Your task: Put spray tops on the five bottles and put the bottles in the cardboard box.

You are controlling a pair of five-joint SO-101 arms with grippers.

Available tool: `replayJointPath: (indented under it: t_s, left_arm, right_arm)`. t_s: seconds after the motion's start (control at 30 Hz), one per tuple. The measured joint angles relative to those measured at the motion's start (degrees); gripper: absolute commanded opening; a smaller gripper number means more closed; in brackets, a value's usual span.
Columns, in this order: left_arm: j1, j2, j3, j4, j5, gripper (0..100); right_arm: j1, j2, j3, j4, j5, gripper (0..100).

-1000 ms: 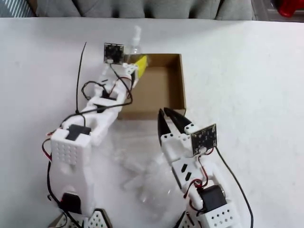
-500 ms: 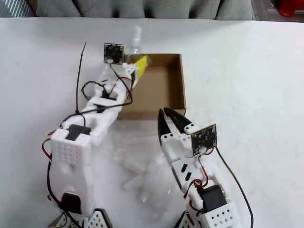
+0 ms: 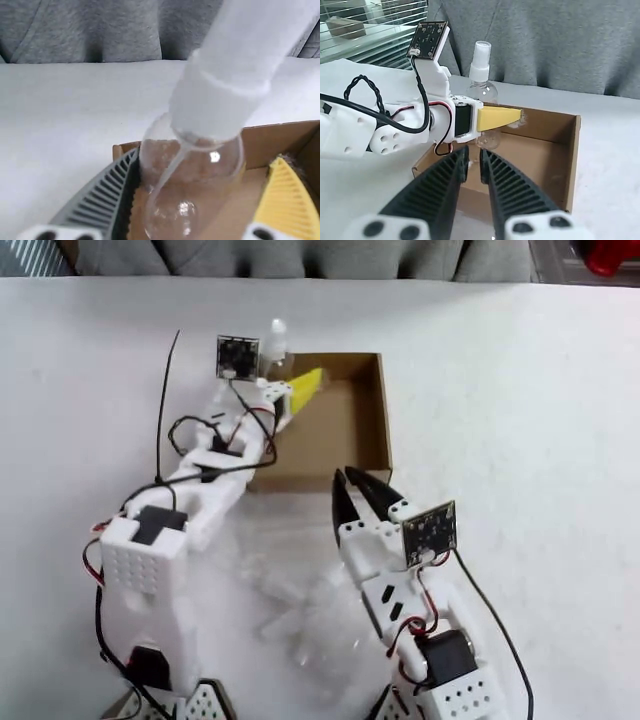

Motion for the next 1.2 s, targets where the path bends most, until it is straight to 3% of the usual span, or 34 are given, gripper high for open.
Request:
replayJointPath:
  t_s: [0.5,1.2]
  left_arm:
    - [0.00,-0.26,0.09,0.00,0.00,37]
    - [-1.67,-18.46,16.26,3.60,-0.26,37]
  right_arm:
    - [0.00,-0.18,0.79,0.00,0.00,1.6]
    - [0.00,-0.18,0.79,0.00,0.00,1.6]
